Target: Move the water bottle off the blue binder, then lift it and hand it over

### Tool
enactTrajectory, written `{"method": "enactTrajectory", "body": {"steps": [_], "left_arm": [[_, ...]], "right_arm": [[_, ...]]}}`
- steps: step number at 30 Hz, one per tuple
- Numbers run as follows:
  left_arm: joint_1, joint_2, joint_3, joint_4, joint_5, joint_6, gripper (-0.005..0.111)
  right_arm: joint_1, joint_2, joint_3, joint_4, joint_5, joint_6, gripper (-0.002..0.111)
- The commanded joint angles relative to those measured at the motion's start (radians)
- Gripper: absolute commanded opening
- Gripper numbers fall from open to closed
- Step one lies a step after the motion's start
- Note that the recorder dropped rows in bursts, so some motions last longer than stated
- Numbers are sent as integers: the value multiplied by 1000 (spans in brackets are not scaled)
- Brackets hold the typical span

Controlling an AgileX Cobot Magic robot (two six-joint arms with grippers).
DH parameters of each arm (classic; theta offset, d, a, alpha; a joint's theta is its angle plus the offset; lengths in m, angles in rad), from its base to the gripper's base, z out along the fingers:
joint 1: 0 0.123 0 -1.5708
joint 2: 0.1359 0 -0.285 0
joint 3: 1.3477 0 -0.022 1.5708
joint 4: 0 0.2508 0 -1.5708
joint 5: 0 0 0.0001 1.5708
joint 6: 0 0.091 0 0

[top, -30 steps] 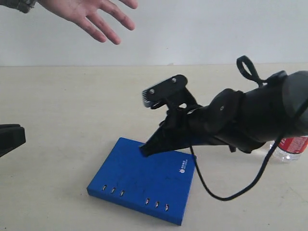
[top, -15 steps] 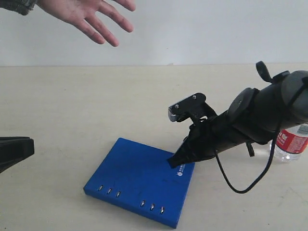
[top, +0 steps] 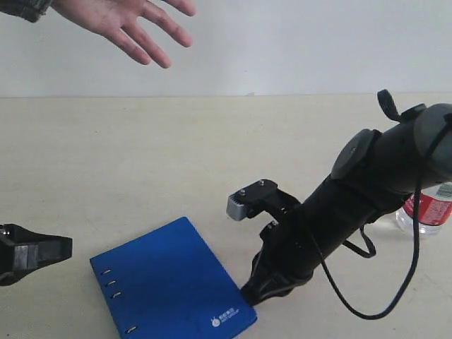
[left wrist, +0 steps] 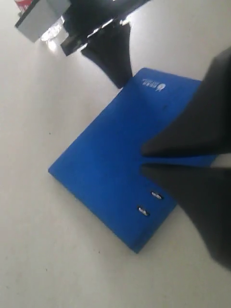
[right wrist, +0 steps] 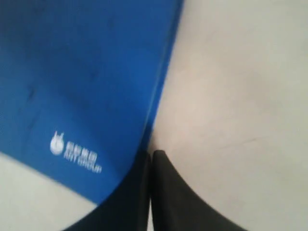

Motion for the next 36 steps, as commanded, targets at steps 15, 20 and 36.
{"method": "enactTrajectory", "body": {"steps": [15, 20, 36], "left_arm": [[-51, 14, 3, -163, -103, 48, 4], [-51, 14, 3, -163, -103, 48, 4], [-51, 14, 3, -163, -96, 48, 4]], "right_arm": [[2, -104, 12, 218, -18, -289, 0], [12, -50, 2, 283, -15, -349, 0], [151, 181, -324, 283, -105, -337, 0]]}}
